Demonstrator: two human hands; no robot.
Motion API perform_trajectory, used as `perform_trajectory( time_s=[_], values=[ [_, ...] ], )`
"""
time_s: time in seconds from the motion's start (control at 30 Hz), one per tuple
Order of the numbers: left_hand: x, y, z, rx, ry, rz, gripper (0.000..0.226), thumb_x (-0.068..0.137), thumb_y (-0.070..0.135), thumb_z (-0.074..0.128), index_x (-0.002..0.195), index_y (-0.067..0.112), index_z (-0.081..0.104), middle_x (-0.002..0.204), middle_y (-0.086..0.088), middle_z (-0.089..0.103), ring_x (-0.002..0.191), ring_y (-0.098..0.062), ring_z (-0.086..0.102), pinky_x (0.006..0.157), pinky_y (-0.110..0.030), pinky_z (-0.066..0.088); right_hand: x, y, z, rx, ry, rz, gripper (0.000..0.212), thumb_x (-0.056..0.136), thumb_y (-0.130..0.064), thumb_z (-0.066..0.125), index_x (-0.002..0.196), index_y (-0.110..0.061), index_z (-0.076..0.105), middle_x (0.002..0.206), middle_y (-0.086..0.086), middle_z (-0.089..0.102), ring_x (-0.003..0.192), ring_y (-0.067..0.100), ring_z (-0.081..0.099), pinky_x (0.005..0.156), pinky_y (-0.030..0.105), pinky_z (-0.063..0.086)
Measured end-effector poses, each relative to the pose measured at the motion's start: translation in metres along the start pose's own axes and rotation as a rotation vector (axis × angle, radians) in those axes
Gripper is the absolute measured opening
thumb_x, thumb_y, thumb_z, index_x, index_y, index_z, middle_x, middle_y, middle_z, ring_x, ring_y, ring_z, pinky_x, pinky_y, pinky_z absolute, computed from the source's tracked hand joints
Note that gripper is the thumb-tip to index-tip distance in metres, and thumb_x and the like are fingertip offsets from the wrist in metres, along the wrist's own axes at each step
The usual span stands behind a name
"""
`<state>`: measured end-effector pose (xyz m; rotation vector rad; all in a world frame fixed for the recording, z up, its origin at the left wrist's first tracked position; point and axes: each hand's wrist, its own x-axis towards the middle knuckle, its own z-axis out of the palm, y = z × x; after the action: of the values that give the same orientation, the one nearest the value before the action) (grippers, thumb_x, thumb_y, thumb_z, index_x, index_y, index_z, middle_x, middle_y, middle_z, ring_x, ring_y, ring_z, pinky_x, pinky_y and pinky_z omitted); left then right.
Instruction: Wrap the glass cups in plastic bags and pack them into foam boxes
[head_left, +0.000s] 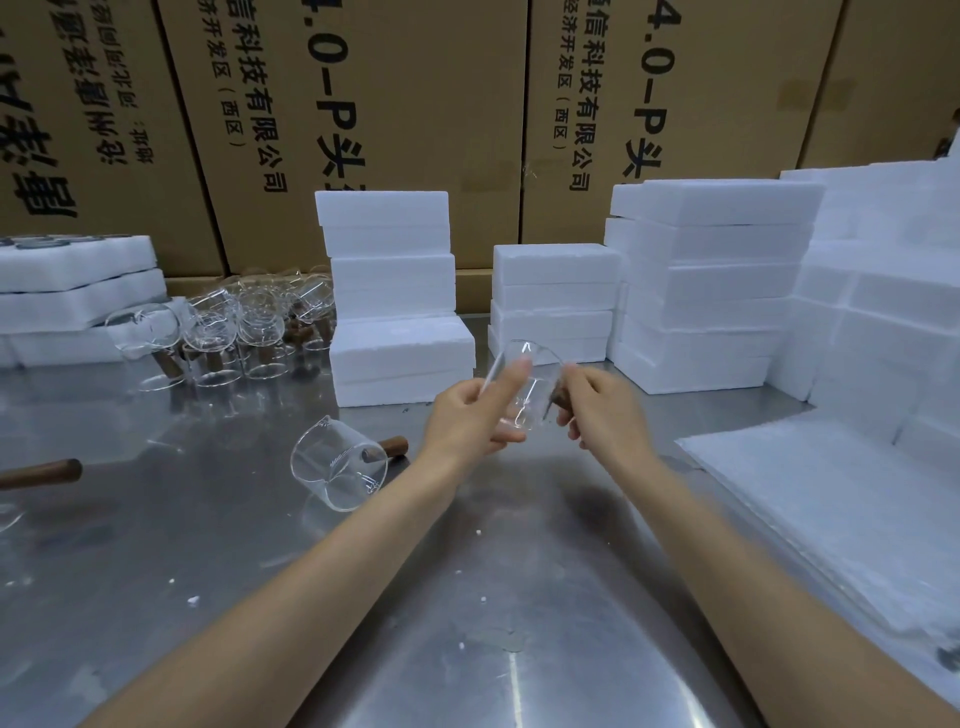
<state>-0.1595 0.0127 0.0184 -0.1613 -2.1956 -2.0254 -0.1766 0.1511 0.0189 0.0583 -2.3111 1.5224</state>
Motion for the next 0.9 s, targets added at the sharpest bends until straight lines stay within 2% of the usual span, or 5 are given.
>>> perform_trajectory(
  time_s=[0.13,0.27,0.37,0.57,0.9],
  values=[
    [0.000,0.005,0.000,0.085,0.012,-0.159,0.064,0.079,0.082,0.028,0.102,0.028,0.053,0.093,-0.006,0.063,0.067,-0.019,0.069,0.066,-0.029,0.058,-0.005,-0.002,0.005,-0.145,-0.076,-0.022,0.054,0.098,-0.032,0.035,0.051,-0.019,0.058,0.040,-0.011,0.053,0.049,0.010,0.045,0.056,0.026,0.037],
    [-0.005,0.008,0.007,0.013,0.008,0.061,0.046,0.094,0.064,0.013,0.107,0.048,0.053,0.112,0.010,0.057,0.102,-0.013,0.059,0.084,-0.028,0.049,-0.004,-0.004,0.000,0.099,-0.160,0.282,0.039,0.090,-0.024,0.039,0.055,-0.013,0.052,0.035,-0.006,0.036,0.036,0.012,0.026,0.038,0.019,0.022],
    [-0.005,0.010,0.010,-0.026,0.041,0.136,0.043,0.099,0.056,0.023,0.121,0.043,0.057,0.135,0.011,0.052,0.122,-0.012,0.049,0.107,-0.036,0.035,-0.006,-0.006,-0.004,0.232,-0.230,0.391,0.030,0.087,-0.020,0.040,0.059,-0.014,0.047,0.035,-0.006,0.029,0.031,0.009,0.018,0.033,0.015,0.015],
    [-0.004,0.010,0.008,-0.148,0.179,0.101,0.015,0.088,0.045,0.061,0.078,0.038,0.068,0.077,0.026,0.066,0.093,-0.004,0.064,0.083,-0.025,0.046,-0.010,-0.009,0.001,0.178,-0.240,0.362,0.032,0.087,-0.021,0.041,0.057,-0.014,0.049,0.035,-0.006,0.030,0.033,0.010,0.019,0.035,0.015,0.015],
    [-0.010,0.006,0.010,0.205,0.094,0.212,0.057,0.066,0.037,0.085,0.110,0.032,0.050,0.120,0.012,0.051,0.104,-0.009,0.057,0.070,-0.013,0.042,-0.006,-0.003,0.000,0.144,-0.212,0.383,0.037,0.088,-0.019,0.041,0.052,-0.014,0.047,0.033,-0.005,0.032,0.030,0.010,0.020,0.034,0.014,0.016]
  ],
)
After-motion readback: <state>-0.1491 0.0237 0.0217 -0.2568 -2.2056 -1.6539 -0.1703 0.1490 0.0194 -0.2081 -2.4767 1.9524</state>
